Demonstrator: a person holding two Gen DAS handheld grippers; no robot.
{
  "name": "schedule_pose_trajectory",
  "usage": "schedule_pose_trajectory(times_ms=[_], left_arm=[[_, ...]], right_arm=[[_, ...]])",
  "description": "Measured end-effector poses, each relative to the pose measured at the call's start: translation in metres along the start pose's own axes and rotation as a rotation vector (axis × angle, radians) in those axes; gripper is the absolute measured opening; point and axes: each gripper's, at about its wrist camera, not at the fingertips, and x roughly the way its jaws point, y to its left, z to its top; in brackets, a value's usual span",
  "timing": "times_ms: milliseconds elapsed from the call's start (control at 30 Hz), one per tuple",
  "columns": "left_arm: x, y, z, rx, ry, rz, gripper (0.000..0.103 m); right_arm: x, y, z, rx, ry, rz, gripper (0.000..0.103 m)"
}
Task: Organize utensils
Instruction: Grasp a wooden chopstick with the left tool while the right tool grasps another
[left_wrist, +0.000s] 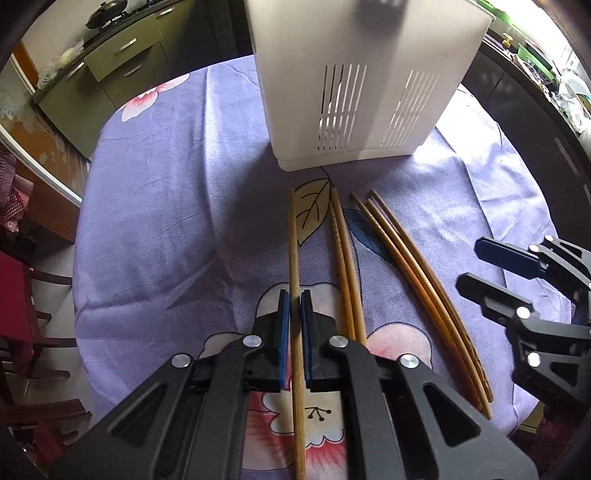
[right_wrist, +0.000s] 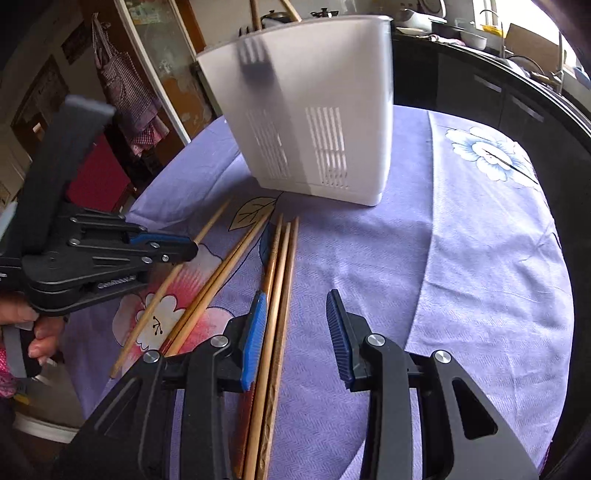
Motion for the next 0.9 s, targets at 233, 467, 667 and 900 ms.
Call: schedule_pose_trajectory(times_ms=[233,467,667,900], left_arm=[[-0.011,0.017,-0.008,-0.011,-0.010,-0.007,0.006],[-0.008,0.024,-0.009,-0.012,-0.004,-0.015,0.006],[-0.008,0.024,-0.009,-0.012,-0.007,-0.025,0.006],[-0.009,0.023,-0.009,-0.009,-0.010,-0.025,0.006]], right_arm=[[0.024,0.010,0.006,-0.055,0.015,-0.093,0.034],[0.031,0.009,0.008,-0.075,0.047,-0.117,0.034],[0.021,-0.003,0.010,-0.034,0.036,-0.133,0.034],[0.039,0.007,0.015,-0.045,0.079,-0.143,0.029]])
